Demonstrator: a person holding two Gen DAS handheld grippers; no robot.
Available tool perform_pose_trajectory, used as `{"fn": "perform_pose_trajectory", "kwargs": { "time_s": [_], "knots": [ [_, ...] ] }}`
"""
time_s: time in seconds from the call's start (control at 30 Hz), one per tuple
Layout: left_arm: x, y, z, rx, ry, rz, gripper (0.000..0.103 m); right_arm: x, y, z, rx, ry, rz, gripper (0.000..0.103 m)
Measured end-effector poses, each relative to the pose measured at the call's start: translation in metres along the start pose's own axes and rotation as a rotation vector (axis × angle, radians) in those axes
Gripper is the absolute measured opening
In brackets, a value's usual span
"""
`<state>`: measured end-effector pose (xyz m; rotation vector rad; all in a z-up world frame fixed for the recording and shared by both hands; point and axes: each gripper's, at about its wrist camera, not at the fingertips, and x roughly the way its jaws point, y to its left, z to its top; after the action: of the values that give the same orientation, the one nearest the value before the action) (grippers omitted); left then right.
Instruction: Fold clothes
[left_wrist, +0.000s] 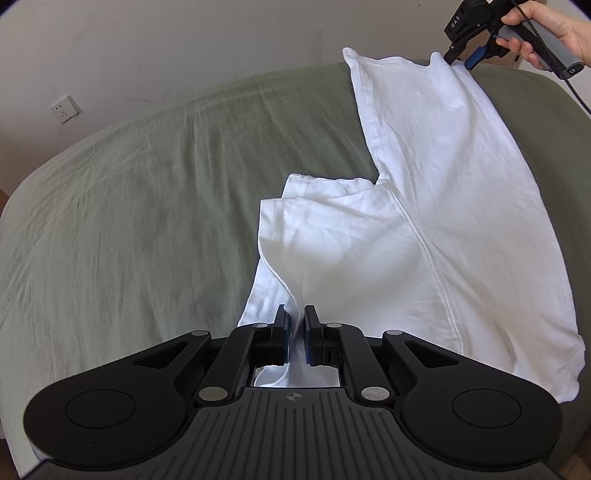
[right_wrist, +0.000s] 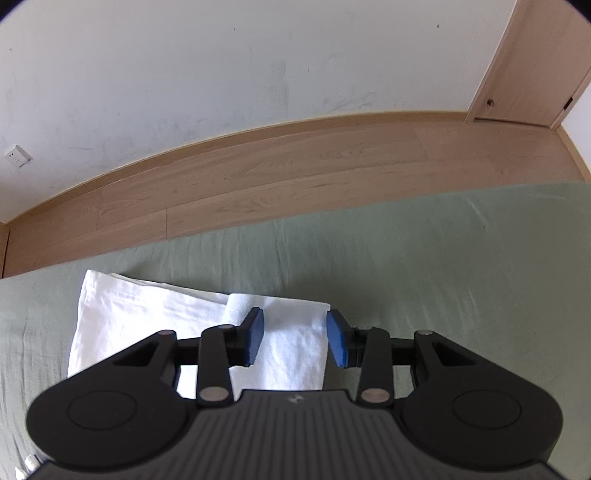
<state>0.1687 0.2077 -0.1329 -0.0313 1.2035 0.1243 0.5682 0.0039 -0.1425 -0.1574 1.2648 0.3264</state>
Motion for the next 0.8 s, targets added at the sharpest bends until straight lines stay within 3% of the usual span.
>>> {"fn": "perform_pose_trajectory", "kwargs": {
  "time_s": [0.13,0.17,0.53,0.8],
  "knots": [
    [0.001,-0.001,-0.001,-0.003,0.004,0.000,0.008,0.005,-0.002,-0.003,-0.001,0.023,0.013,0.011],
    [0.002,-0.001,-0.001,-0.003,0.006,0.000,0.008,0.006,-0.002,-0.004,-0.005,0.026,0.015,0.009],
    [-0.008,-0.003,0.005,-0.008,-0.041,-0.010,0.008,-0.008,-0.024,-0.007,0.048,-0.005,-0.011,0.005],
    [0.007,-0.004,0.002,-0.016,-0.004,-0.008,0.009,0.008,-0.042,-0.021,0.116,-0.006,-0.011,0.005]
  ]
}}
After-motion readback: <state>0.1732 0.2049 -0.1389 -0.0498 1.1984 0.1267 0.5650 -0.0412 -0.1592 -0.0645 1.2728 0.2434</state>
